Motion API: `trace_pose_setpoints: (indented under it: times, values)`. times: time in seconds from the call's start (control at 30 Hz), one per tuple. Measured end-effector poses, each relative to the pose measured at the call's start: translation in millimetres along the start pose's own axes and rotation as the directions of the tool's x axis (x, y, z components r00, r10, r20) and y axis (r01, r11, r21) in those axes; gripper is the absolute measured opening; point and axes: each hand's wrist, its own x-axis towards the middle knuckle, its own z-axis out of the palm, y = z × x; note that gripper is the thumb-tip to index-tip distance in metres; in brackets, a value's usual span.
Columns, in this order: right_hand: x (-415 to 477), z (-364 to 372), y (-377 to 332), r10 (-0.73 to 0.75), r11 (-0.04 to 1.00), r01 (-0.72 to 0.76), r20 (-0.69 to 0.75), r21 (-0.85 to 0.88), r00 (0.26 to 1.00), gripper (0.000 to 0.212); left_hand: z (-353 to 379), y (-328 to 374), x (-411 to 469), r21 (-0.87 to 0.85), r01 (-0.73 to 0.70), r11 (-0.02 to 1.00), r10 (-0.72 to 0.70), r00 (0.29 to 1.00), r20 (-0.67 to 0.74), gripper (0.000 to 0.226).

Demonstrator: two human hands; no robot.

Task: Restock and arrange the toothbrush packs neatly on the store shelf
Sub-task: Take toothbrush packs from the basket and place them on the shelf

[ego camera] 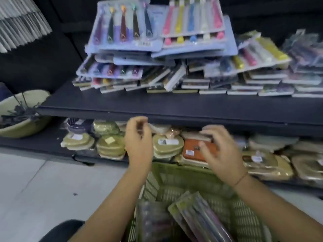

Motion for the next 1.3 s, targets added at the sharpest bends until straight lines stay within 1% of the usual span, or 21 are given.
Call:
trace_pose_setpoints:
  times: [0.07, 0.1, 0.13, 0.17, 0.2, 0.23, 0.27, 0.3, 0.37, 0.43, 0.53, 0.67, 0.77, 0.83, 0.87, 0.93, 0.97, 1.03, 1.1, 1.2, 1.3]
  values:
    - [-70.3, 28.3, 38.1, 0.267, 0.964, -0.264, 0.179, -0.039, 0.947, 0.02, 22.3, -57.3, -64.7, 0.078, 0.313, 0.947, -0.319, 0.943, 0.095, 0.012]
    - [-106.9, 42.7, 65.7, 0.437, 0.897, -0.436, 0.271, -0.07, 0.857, 0.02, 29.9, -84.5, -93.3, 0.145, 0.473, 0.869, -0.49, 0.862, 0.13, 0.012]
    - [-139.6, 52.9, 89.4, 0.62, 0.771, -0.624, 0.374, -0.128, 0.69, 0.028, 33.9, -109.6, -119.7, 0.24, 0.595, 0.767, -0.634, 0.759, 0.148, 0.017]
    - [-170.0, 62.2, 113.5, 0.734, 0.624, -0.762, 0.464, -0.172, 0.496, 0.045, 33.6, -130.0, -143.7, 0.352, 0.652, 0.672, -0.726, 0.672, 0.143, 0.024]
    - [-194.7, 69.0, 130.3, 0.777, 0.515, -0.831, 0.523, -0.21, 0.35, 0.072, 29.9, -146.2, -164.6, 0.464, 0.649, 0.603, -0.768, 0.63, 0.117, 0.028]
    - [-218.0, 76.6, 147.9, 0.784, 0.449, -0.862, 0.568, -0.236, 0.252, 0.093, 24.5, -154.7, -181.4, 0.56, 0.614, 0.556, -0.771, 0.633, 0.072, 0.028]
    - [-231.8, 78.5, 155.6, 0.788, 0.392, -0.874, 0.594, -0.286, 0.159, 0.097, 19.5, -158.2, -192.6, 0.626, 0.555, 0.548, -0.725, 0.688, 0.025, 0.027]
    - [-241.1, 79.9, 161.1, 0.786, 0.365, -0.875, 0.609, -0.317, 0.108, 0.089, 15.3, -156.6, -199.6, 0.665, 0.491, 0.563, -0.648, 0.762, -0.015, 0.028]
    - [-246.7, 82.5, 168.0, 0.803, 0.338, -0.881, 0.589, -0.33, 0.088, 0.071, 9.3, -147.0, -202.8, 0.718, 0.366, 0.591, -0.458, 0.886, -0.075, 0.038]
    - [-249.4, 84.9, 174.3, 0.805, 0.278, -0.913, 0.591, -0.299, 0.052, 0.07, 4.1, -138.7, -200.1, 0.722, 0.38, 0.578, -0.404, 0.902, -0.152, 0.047]
    - [-256.5, 92.0, 184.5, 0.794, 0.223, -0.927, 0.607, -0.302, -0.007, 0.103, -3.8, -131.3, -202.5, 0.657, 0.564, 0.499, -0.58, 0.781, -0.23, 0.061]
    - [-257.0, 91.5, 188.5, 0.792, 0.168, -0.932, 0.607, -0.323, -0.067, 0.128, -7.6, -123.2, -219.3, 0.615, 0.669, 0.419, -0.687, 0.675, -0.267, 0.076]
    - [-255.4, 94.9, 185.7, 0.762, 0.136, -0.909, 0.628, -0.393, -0.158, 0.116, -10.1, -119.0, -227.5, 0.598, 0.689, 0.41, -0.673, 0.671, -0.312, 0.077]
    - [-256.5, 99.0, 180.0, 0.756, 0.129, -0.889, 0.623, -0.44, -0.199, 0.122, -15.3, -118.6, -226.3, 0.58, 0.698, 0.419, -0.628, 0.684, -0.37, 0.074]
    - [-257.8, 101.2, 177.9, 0.765, 0.137, -0.883, 0.614, -0.449, -0.194, 0.121, -18.5, -118.8, -223.4, 0.568, 0.71, 0.416, -0.621, 0.678, -0.393, 0.072]
    - [-255.7, 101.2, 172.4, 0.783, 0.12, -0.881, 0.589, -0.457, -0.199, 0.109, -23.6, -121.4, -217.1, 0.532, 0.761, 0.37, -0.676, 0.614, -0.408, 0.071]
    - [-253.9, 99.9, 171.0, 0.774, 0.117, -0.878, 0.596, -0.465, -0.213, 0.112, -25.2, -122.7, -214.8, 0.503, 0.794, 0.342, -0.719, 0.566, -0.404, 0.071]
    - [-254.9, 96.2, 172.1, 0.734, 0.08, -0.879, 0.624, -0.469, -0.267, 0.139, -26.5, -125.4, -214.6, 0.465, 0.836, 0.292, -0.789, 0.485, -0.376, 0.069]
    - [-268.1, 98.3, 183.0, 0.724, 0.049, -0.88, 0.624, -0.472, -0.294, 0.16, -25.6, -125.8, -216.6, 0.496, 0.833, 0.247, -0.815, 0.455, -0.358, 0.066]
    - [-281.7, 101.0, 193.3, 0.724, 0.043, -0.888, 0.627, -0.457, -0.288, 0.154, -24.2, -125.3, -213.3, 0.467, 0.851, 0.239, -0.805, 0.442, -0.395, 0.072]
    - [-281.5, 103.9, 192.5, 0.732, 0.034, -0.878, 0.61, -0.478, -0.304, 0.164, -20.6, -118.3, -210.2, 0.264, 0.925, 0.271, -0.836, 0.363, -0.412, 0.085]
